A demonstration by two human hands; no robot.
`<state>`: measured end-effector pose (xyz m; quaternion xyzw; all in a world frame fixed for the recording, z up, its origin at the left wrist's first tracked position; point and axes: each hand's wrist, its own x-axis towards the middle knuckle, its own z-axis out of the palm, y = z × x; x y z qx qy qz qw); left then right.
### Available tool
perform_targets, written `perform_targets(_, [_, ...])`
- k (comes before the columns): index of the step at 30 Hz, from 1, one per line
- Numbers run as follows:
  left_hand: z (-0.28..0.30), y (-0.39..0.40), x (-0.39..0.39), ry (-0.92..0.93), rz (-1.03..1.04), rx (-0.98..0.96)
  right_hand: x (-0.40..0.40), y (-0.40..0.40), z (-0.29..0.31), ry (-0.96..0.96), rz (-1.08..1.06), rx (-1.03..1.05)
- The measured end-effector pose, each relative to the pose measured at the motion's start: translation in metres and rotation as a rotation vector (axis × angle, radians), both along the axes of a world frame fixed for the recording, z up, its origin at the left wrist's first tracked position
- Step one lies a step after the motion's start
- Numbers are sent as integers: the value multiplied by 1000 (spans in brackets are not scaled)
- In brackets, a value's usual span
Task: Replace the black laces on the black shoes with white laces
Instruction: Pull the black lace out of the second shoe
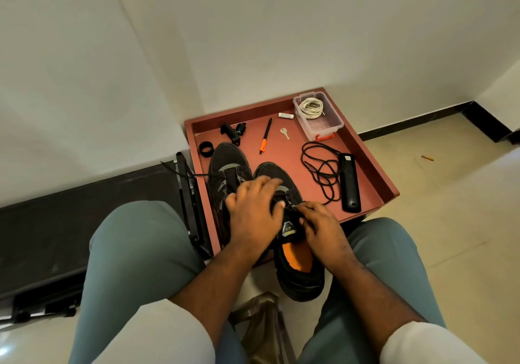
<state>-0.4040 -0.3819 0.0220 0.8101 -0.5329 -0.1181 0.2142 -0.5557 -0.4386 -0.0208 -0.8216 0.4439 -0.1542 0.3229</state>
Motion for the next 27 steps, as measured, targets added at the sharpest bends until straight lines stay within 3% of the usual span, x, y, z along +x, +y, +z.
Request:
perform_targets(4, [-11, -1, -22, -171, -105, 218, 0, -1, -2, 2, 10, -10])
perform_targets(10, [-12, -3, -23, -237, -76, 144, -1, -1, -4, -1, 3, -8])
perform_targets(13, [-4, -1, -9, -54, 135, -97, -1, -2, -3, -18, -13, -23])
perform_targets(16, [1, -2, 35, 340, 607, -322, -1, -3, -3, -32, -24, -13])
perform_targets(18, [2, -2, 64, 473, 795, -401, -1, -2, -2, -33, -19, -8])
perform_targets(20, [6, -3, 66, 431, 699, -284, -1, -2, -1, -27, -12, -3])
perform_targets(25, [6, -7, 4, -69, -79, 81, 1, -2, -1, -7, 1, 1])
perform_targets(27, [-4, -3, -16, -161, -188, 210, 0, -1, -2, 0, 10, -2])
